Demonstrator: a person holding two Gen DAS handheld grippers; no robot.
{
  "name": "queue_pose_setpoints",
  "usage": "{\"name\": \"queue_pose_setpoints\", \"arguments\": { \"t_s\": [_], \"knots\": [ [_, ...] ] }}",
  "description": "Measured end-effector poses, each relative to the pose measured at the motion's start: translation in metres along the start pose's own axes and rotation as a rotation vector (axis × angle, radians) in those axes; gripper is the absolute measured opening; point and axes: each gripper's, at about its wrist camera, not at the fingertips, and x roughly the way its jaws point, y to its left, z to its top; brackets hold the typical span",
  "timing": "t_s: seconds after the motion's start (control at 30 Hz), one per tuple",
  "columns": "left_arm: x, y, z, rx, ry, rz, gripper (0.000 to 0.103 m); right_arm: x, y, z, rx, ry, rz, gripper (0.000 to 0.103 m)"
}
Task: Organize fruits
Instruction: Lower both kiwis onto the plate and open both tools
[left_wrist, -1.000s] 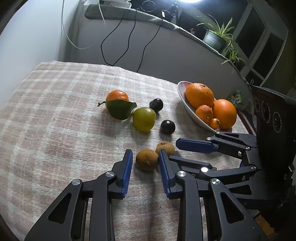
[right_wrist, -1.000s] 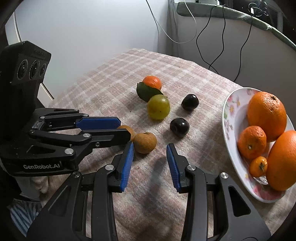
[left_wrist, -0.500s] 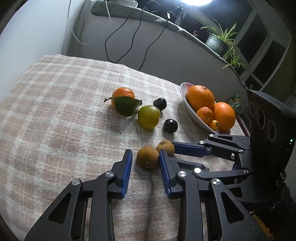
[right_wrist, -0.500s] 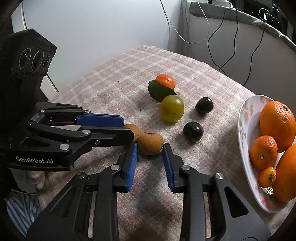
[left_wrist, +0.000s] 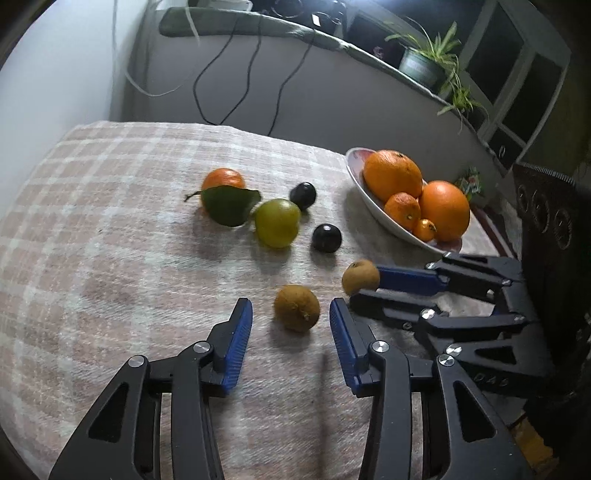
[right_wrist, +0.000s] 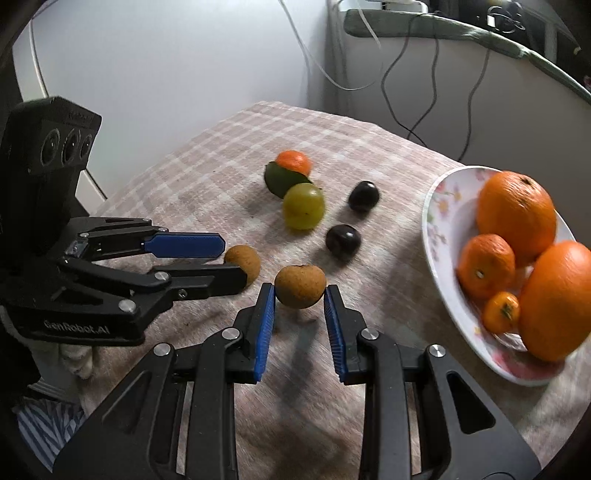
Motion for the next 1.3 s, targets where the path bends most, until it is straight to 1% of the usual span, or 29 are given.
{"name": "queue_pose_setpoints", "arguments": {
  "t_s": [0.1,0.2,0.23,0.43,0.57,0.8,1.03,1.17,1.3],
  "knots": [
    [0.006,-0.006,0.002,0.027,0.007,0.024,0.042,-0.009,-0.008,-0.003,0.027,-0.018,-0.009,0.028],
    [0.009,-0.009,0.004,0.04,0.008,0.037,0.026,-0.017,-0.013,-0.008,0.044,-0.033,-0.011,0.028],
    [0.011,-0.01,0.004,0.051,0.008,0.048,0.025,-0.021,-0.015,-0.01,0.05,-0.037,-0.012,0.028],
    [0.009,-0.011,0.006,0.042,-0.003,0.05,0.025,-0.045,-0.027,-0.021,0.087,-0.082,-0.022,0.028],
    [0.005,-0.012,0.011,0.017,-0.025,0.021,0.025,-0.066,-0.038,-0.032,0.122,-0.118,-0.047,0.028],
    [0.006,-0.04,0.032,0.057,-0.06,-0.018,0.025,-0.096,-0.059,-0.043,0.181,-0.166,-0.096,0.028],
    [0.023,-0.066,0.057,0.1,-0.075,-0.044,0.025,-0.101,-0.067,-0.043,0.193,-0.175,-0.125,0.028],
    [0.034,-0.071,0.07,0.1,-0.072,-0.056,0.025,-0.096,-0.067,-0.04,0.187,-0.176,-0.131,0.028],
    [0.041,-0.073,0.081,0.106,-0.071,-0.053,0.025,-0.092,-0.063,-0.033,0.167,-0.179,-0.146,0.028]
  ]
}}
